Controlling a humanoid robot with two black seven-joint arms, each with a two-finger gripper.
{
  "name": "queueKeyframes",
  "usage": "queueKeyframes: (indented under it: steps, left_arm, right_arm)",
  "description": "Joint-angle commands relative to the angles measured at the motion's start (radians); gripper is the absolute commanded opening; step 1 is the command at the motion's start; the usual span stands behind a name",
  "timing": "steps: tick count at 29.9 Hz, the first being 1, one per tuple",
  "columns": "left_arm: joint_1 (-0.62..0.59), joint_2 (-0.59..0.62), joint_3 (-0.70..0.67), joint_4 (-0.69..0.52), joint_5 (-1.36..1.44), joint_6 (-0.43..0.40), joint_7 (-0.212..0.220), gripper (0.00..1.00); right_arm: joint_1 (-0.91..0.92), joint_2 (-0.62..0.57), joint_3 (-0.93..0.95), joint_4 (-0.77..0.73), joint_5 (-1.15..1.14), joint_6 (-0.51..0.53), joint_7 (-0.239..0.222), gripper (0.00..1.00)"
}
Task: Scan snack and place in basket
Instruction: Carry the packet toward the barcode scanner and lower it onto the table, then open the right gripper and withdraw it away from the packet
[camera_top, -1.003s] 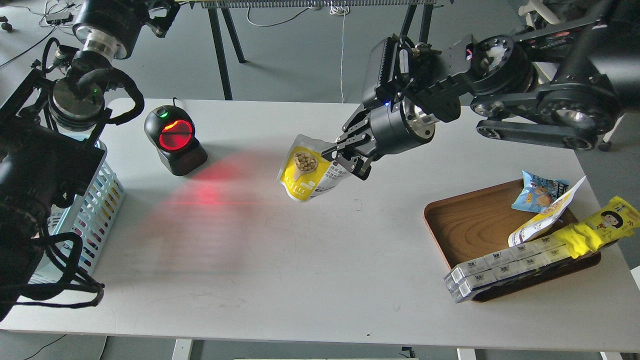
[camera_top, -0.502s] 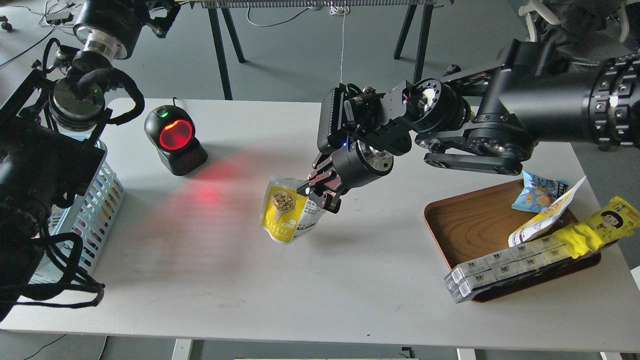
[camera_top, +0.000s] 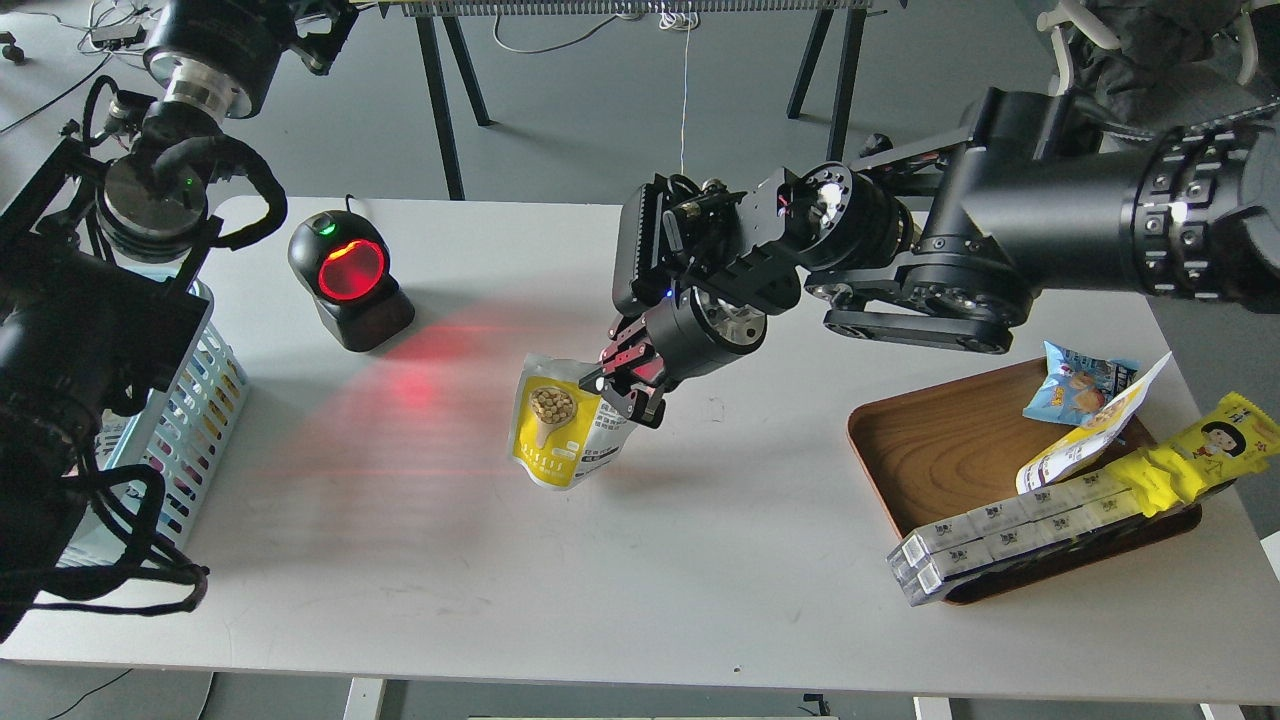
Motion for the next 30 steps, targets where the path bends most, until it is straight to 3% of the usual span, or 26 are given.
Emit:
queueKeyframes:
  steps: [1,16,30]
  left_arm:
    - [-0.001,-0.001,0.0,0.0,0.0,0.002,0.0,1.0]
    - [0.0,0.001,0.0,0.0,0.0,0.0,0.0,1.0]
    - [0.0,0.008,-0.002,0.0,0.0,0.0,0.0,1.0]
  right_arm:
    - [-0.002,0.004,-0.002,-0.008,-0.001,0.0,0.0,0.0]
    - [-0.006,0.004,-0.004,-0.022,-0.007,-0.001,0.0,0.01]
    - [0.0,0.004,-0.022,-0.019,-0.01,-0.001,0.0,0.09]
